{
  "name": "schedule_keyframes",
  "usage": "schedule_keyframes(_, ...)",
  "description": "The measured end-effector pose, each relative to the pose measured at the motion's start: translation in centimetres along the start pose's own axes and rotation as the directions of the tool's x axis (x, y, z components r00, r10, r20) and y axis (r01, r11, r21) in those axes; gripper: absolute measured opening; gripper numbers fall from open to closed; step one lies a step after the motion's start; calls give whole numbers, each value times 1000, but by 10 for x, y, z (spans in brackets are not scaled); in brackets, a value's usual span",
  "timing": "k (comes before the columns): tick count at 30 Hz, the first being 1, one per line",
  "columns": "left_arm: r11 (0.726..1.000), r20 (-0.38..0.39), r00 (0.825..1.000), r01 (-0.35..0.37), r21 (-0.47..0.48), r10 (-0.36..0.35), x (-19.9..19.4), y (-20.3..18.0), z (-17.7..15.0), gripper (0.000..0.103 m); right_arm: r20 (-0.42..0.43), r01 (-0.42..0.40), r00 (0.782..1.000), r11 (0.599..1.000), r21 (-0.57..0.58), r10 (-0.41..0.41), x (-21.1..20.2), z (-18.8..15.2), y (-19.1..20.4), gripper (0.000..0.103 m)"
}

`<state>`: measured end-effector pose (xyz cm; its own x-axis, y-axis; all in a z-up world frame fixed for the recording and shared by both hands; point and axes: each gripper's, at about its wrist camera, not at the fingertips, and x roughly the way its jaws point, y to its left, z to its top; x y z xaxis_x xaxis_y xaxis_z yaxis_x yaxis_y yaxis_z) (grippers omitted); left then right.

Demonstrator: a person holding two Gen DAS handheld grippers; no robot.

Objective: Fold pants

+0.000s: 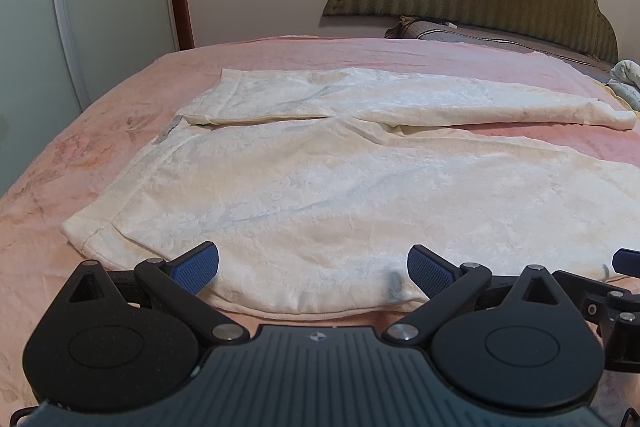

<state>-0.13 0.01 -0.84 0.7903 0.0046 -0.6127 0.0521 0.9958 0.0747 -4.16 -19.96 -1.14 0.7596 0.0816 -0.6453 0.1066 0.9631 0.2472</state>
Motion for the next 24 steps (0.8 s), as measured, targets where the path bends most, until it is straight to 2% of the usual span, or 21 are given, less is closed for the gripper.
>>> schedule_keyframes(13, 1000, -8, 1000, 0, -7, 0, 7, 5, 2, 103, 19, -10, 1000, 999, -43, 11, 0, 4, 5, 103)
schedule_keyframes(24, 999, -26, 1000, 7, -36, -8, 30, 16, 25, 103, 49, -4, 999, 986, -165, 12, 16, 38, 11, 103)
